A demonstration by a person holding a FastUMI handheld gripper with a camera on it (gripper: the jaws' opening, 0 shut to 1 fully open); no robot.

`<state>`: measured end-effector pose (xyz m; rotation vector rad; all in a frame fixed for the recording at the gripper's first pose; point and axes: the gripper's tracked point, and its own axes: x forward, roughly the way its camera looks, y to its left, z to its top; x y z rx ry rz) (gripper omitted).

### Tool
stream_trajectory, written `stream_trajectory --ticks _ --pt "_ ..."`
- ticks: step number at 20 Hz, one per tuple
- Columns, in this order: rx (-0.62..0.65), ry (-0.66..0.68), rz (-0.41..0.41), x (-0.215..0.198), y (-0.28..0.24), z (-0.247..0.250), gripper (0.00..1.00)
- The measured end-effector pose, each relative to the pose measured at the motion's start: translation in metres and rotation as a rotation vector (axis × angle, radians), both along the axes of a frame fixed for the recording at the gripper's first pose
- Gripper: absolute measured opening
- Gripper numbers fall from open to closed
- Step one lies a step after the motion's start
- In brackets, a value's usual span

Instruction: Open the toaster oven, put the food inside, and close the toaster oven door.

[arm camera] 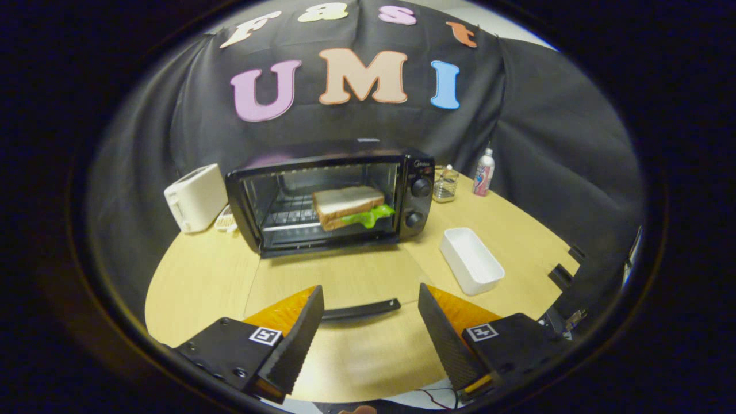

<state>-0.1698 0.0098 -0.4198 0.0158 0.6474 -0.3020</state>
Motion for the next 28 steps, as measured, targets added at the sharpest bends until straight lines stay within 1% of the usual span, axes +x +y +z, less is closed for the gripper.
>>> stream_trajectory --ticks 4,8,15,18,23,25,28 --pt "0.000 0.066 0.031 -0.018 0.012 -0.027 1.00" --pt "0.017 0.128 0.029 -0.029 0.015 -0.059 1.00" --pt "0.052 0.157 0.057 -0.016 0.026 -0.089 1.00" --pt "0.046 0.181 0.078 -0.013 0.029 -0.101 1.00" --pt "0.046 0.171 0.109 0.005 0.034 -0.100 1.00" --pt "0.037 0.180 0.108 0.003 0.032 -0.099 1.00" --pt "0.050 0.138 0.095 0.005 0.033 -0.084 1.00"
